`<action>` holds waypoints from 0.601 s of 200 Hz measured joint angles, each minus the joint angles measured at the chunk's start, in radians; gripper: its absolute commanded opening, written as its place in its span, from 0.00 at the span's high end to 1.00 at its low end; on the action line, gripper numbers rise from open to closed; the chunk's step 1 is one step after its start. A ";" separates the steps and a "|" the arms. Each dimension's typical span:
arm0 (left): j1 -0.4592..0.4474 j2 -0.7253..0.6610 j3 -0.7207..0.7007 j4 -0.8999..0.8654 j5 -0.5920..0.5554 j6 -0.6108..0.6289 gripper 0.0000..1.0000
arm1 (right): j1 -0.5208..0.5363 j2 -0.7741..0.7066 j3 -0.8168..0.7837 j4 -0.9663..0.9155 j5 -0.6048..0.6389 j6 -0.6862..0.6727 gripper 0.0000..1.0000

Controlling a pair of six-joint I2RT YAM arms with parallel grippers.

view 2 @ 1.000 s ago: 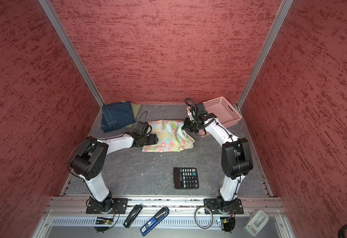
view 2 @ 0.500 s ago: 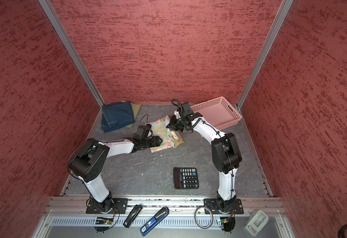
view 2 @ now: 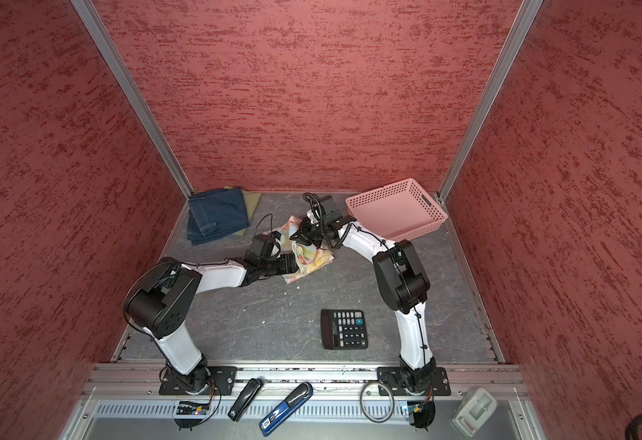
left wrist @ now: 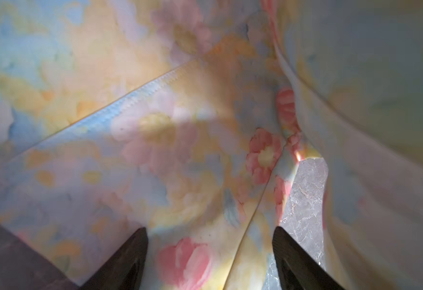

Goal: Fold and stack skirts
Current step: Fold the skirt at the center of the table.

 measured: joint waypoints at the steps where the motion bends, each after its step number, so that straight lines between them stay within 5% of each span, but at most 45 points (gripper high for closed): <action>1: 0.000 0.000 0.000 0.000 0.000 0.000 0.20 | 0.000 0.000 0.000 0.000 0.000 0.000 1.00; 120: 0.148 -0.237 -0.131 -0.048 0.142 -0.054 0.18 | -0.071 -0.004 0.056 -0.063 -0.021 -0.091 1.00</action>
